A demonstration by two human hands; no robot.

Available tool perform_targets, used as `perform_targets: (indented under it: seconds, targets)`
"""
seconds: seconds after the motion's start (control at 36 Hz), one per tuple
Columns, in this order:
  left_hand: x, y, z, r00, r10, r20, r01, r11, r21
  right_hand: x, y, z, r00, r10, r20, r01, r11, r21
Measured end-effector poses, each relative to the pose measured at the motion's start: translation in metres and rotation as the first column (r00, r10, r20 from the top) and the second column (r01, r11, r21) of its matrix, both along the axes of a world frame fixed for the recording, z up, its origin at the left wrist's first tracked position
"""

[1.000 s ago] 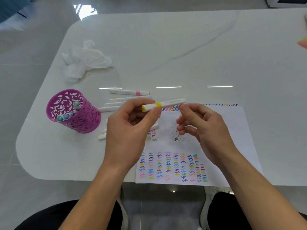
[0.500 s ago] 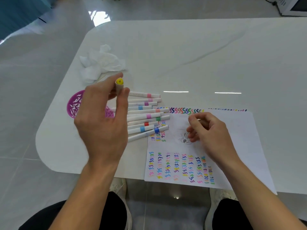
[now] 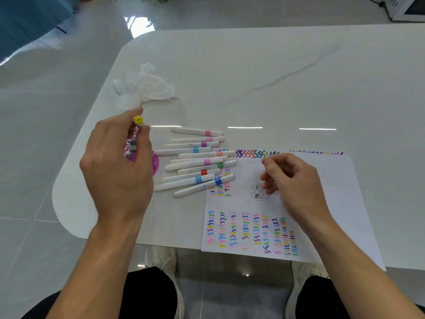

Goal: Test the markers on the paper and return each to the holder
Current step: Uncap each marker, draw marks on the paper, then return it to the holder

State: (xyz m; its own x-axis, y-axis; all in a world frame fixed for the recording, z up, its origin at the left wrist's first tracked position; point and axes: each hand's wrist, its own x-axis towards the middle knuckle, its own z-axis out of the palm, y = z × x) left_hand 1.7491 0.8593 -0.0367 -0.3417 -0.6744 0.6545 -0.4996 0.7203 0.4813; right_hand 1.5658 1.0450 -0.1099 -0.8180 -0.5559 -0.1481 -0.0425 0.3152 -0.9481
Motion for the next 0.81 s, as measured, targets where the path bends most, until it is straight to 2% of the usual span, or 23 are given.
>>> perform_targets:
  seconds: [0.17,0.28,0.58,0.81]
  targets:
    - [0.002,0.003,0.005,0.997,0.019,-0.076,-0.025,0.996,-0.087,0.002,-0.004,0.002,1.000,-0.009,0.015,0.009,1.000,-0.021]
    - [0.004,0.003,0.004,0.996,0.033,-0.082,-0.041,0.995,-0.089,0.003,-0.005,0.002,1.000,-0.003,0.012,0.003,1.000,-0.016]
    - [0.008,-0.007,-0.008,0.990,0.088,0.114,-0.103,0.986,0.133,0.003,-0.006,-0.002,1.000,0.005,0.005,-0.005,1.000,-0.002]
    - [0.011,-0.008,-0.012,0.962,0.128,0.239,-0.169,0.973,0.160,0.004,-0.008,-0.003,1.000,0.006,0.019,-0.006,1.000,-0.006]
